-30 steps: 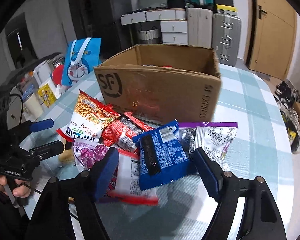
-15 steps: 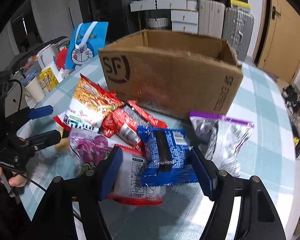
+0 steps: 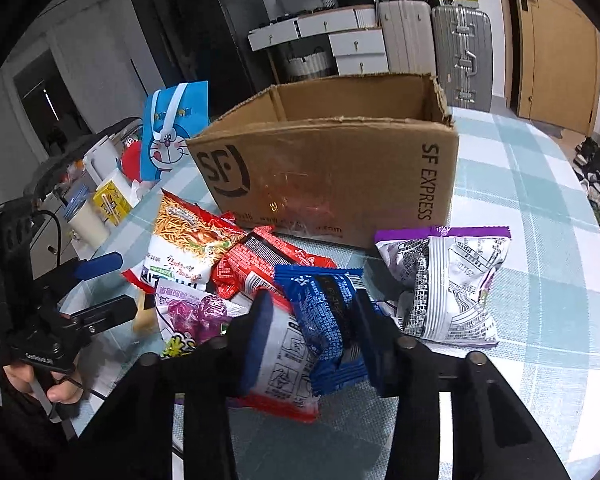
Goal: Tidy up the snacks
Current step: 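Grasp the blue cookie pack with the right tool, then grasp the white noodle-snack bag with the left tool while the right tool lifts the blue pack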
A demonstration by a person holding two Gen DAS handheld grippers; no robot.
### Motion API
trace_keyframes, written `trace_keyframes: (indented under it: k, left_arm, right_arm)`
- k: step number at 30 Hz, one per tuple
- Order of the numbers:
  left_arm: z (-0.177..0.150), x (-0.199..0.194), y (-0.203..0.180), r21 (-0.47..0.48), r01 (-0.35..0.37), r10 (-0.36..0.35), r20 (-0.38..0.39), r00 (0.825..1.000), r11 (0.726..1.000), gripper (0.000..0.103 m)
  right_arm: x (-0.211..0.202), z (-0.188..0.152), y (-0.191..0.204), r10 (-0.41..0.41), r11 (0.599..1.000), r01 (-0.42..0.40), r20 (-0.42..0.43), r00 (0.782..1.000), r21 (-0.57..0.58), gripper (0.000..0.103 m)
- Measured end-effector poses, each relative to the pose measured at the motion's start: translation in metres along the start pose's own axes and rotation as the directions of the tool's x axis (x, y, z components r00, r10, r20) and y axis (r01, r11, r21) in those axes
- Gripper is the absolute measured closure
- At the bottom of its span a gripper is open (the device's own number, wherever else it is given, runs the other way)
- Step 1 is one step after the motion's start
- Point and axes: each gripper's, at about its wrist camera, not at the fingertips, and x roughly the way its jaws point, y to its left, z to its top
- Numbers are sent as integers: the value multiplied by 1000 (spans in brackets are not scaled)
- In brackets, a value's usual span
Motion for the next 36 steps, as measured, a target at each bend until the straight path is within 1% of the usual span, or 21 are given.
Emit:
trace_keyframes:
  k: [1,4,7,10,11,13,14,15,18,20,23,25,26,27,28,29,30,31,36]
  left_arm:
    - [0,0,0,2,3,-3,1,1000,1000,0]
    - [0,-1,-1,11,3,-3,7,1000,1000,0]
    - [0,0,-1,8,6,-6,3,1000,1000,0]
    - [-1,1,-2,10,5,-5,1,1000,1000,0]
    - [-1,1,-2,11,4,-4,1,1000,1000,0]
    - [-2,2,-3,13,7,-7,-3,1000,1000,0]
    - [-2,3,-4,15,6,-6,-4,1000,1000,0]
    - [-2,3,-5,17,5,-5,-3,1000,1000,0]
    - [-3,4,-6,20,7,-7,-7,1000,1000,0]
    - [-3,5,-6,21,8,-8,-9,1000,1000,0]
    - [-3,6,-6,20,10,-10,-11,1000,1000,0]
    - [-4,6,-6,20,11,-11,-12,1000,1000,0]
    - [-4,6,-5,20,12,-11,-13,1000,1000,0]
    - [-4,7,-5,19,12,-12,-14,1000,1000,0]
    - [-4,7,-5,19,12,-12,-15,1000,1000,0]
    - [-4,7,-4,18,14,-13,-15,1000,1000,0]
    - [-4,8,-4,16,13,-13,-16,1000,1000,0]
    - [-4,8,-3,15,13,-13,-17,1000,1000,0]
    - [-2,4,-2,4,32,-32,-10,999,999,0]
  right_arm:
    - [0,-1,0,-5,1000,5,-3,1000,-2,85]
    - [-3,-4,-2,2,1000,-2,-2,1000,7,86]
    - [-8,-8,-3,11,1000,-11,9,1000,6,90]
    - [-12,-11,-2,18,1000,-18,17,1000,6,91]
    - [-12,-12,-1,11,1000,-11,12,1000,-4,90]
    - [-11,-13,1,-28,999,28,-7,1000,-25,87]
    - [-10,-13,1,-29,999,29,-13,1000,-25,77]
    - [-9,-13,1,-31,999,31,-17,999,-25,61]
    - [-5,-11,-1,-28,999,28,-19,999,-19,37]
    - [1,-9,-2,-25,1000,24,-37,999,-10,29]
    - [14,-5,-4,-35,999,36,-58,998,15,21]
    - [21,-3,-11,-23,998,28,-70,997,63,21]
    - [24,-3,-14,-18,997,25,-80,997,79,23]
    - [27,-3,-16,-10,995,19,-89,996,93,26]
    - [28,-4,-17,16,994,-6,-93,996,107,29]
    - [28,-5,-18,35,993,-24,-96,995,114,37]
    - [28,-7,-20,52,992,-39,-99,994,124,51]
    - [29,-8,-21,68,990,-53,-105,992,133,57]
    - [16,-17,-19,80,989,-71,-60,995,132,57]
